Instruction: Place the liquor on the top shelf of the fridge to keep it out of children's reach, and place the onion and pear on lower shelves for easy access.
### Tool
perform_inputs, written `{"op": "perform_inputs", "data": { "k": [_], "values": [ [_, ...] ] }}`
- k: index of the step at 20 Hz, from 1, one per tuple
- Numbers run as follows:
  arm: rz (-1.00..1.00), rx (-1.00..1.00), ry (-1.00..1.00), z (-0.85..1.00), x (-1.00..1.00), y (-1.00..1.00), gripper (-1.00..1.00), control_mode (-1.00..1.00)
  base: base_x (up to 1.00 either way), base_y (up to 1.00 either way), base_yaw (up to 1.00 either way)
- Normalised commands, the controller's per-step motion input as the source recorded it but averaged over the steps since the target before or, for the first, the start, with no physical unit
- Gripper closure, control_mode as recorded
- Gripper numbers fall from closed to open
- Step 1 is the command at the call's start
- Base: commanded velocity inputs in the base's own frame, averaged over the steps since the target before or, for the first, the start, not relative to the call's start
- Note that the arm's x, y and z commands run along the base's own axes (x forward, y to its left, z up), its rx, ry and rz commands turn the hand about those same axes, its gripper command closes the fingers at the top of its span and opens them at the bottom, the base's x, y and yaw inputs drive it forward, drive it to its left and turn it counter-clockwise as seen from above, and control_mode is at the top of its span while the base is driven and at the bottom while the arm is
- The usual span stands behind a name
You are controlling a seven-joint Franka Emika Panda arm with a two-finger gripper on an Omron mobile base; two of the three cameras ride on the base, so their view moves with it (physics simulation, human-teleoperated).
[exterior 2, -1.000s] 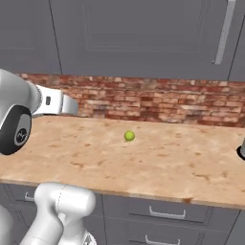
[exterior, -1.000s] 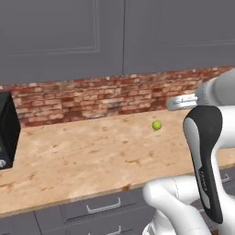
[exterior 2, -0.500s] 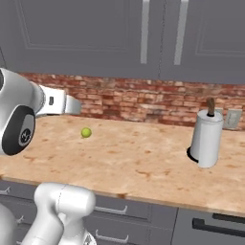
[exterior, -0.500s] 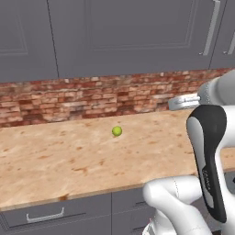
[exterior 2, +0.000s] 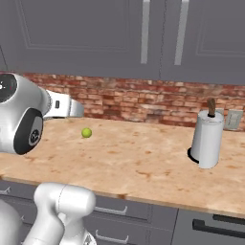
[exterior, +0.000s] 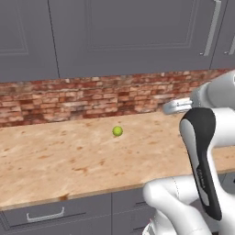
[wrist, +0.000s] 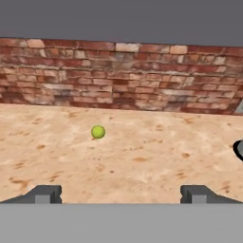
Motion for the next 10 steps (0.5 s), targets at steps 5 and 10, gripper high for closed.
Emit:
{"op": "perform_inputs", "data": {
  "k": [5,10],
  "values": [
    [0.00,0.00,0.03,-0.68,0.29,0.30,-1.00,-1.00,0.00,0.00,0.00],
    [0.00,0.00,0.05,-0.65,0.30,0.51,-1.00,-1.00,0.00,0.00,0.00]
  ]
}}
